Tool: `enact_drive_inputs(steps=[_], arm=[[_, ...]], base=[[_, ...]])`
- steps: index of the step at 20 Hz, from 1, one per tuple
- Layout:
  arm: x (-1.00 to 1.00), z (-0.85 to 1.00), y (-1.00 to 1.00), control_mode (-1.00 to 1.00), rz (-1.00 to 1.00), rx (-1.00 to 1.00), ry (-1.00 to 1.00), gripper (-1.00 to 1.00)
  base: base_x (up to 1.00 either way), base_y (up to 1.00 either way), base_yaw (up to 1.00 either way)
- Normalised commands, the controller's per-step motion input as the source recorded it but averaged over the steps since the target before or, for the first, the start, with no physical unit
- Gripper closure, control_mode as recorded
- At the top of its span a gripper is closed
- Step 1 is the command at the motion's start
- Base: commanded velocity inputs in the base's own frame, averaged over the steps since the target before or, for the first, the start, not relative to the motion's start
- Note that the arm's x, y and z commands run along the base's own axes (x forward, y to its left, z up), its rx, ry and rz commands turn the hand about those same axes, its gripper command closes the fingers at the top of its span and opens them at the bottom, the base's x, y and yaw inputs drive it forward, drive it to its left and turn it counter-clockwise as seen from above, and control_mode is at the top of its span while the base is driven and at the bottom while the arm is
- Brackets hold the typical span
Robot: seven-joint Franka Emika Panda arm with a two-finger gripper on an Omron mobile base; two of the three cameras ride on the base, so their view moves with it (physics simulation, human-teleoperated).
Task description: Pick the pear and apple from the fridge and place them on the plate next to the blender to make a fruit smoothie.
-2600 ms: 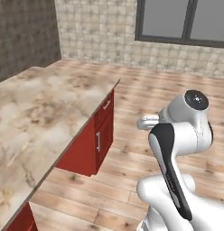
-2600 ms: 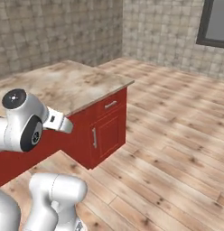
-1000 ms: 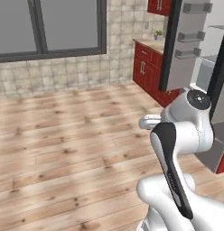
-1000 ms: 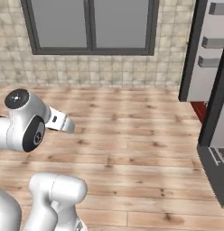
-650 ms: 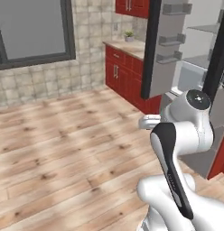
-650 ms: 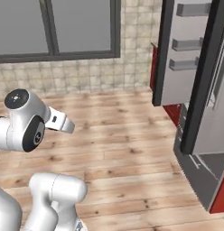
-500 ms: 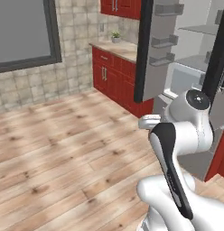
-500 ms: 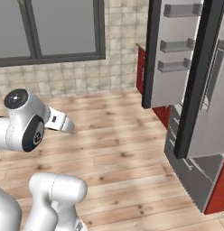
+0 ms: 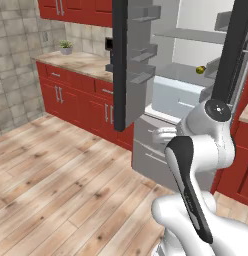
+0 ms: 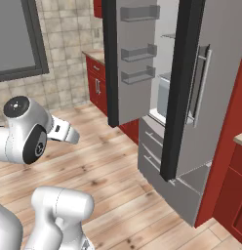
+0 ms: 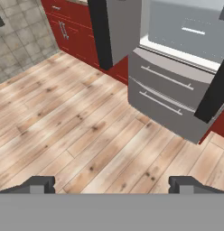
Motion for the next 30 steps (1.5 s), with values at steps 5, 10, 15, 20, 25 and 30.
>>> enact_drive_inputs(steps=[5,10,15,20,25,30], arm=[[0.00,0.00,0.00,1.00,0.00,0.00,0.00,-1.00],[0.00,0.00,0.00,1.00,0.00,0.00,0.00,-1.00],[0.00,0.00,0.00,1.00,0.00,0.00,0.00,-1.00],[0.00,0.00,0.00,1.00,0.00,0.00,0.00,-1.00],[0.00,0.00,0.00,1.00,0.00,0.00,0.00,-1.00],[0.00,0.00,0.00,1.00,0.00,0.00,0.00,-1.00]], base=[[0.70,0.66,-0.64],[0.52,0.83,-0.54],[0.25,0.23,-0.60],[0.05,0.16,-0.29],[0.12,0.52,-0.08],[0.24,0.66,-0.27]])
